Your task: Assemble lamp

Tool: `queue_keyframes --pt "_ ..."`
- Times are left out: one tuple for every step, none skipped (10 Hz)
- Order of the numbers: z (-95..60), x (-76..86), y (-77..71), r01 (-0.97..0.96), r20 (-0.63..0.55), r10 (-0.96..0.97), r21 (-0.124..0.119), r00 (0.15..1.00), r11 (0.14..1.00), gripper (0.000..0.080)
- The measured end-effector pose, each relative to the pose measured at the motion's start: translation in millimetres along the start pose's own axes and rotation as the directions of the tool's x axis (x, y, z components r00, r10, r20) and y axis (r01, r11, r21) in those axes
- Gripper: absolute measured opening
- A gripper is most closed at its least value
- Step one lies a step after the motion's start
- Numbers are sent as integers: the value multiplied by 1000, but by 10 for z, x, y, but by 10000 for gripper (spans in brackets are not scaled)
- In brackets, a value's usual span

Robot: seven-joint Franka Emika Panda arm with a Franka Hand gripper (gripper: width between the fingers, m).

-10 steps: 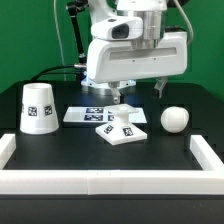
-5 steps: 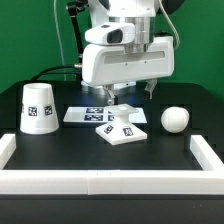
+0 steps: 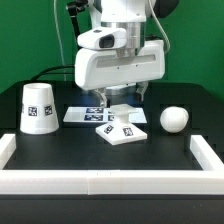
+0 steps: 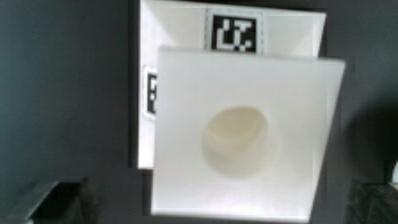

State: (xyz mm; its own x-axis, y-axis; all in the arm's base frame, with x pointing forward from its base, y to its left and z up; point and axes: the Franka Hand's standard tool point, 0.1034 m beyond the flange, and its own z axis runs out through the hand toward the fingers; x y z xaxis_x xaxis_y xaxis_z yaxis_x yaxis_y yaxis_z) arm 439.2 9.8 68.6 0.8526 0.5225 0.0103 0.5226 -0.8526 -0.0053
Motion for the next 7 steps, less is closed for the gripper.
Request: queue_keyframes --pt "42 -45 -3 -2 2 2 2 1000 1000 700" --pt "69 -60 -9 -3 7 3 6 1000 1000 700" --pt "96 -70 -25 -2 12 2 9 1000 1000 700" --pt "121 -74 -42 0 16 0 12 1000 1000 700" --pt "157 -88 -53 0 22 0 17 1000 1000 700" --pt "190 -91 -59 0 27 0 21 1000 1000 700" --pt "210 -75 -50 0 27 0 22 1000 1000 700"
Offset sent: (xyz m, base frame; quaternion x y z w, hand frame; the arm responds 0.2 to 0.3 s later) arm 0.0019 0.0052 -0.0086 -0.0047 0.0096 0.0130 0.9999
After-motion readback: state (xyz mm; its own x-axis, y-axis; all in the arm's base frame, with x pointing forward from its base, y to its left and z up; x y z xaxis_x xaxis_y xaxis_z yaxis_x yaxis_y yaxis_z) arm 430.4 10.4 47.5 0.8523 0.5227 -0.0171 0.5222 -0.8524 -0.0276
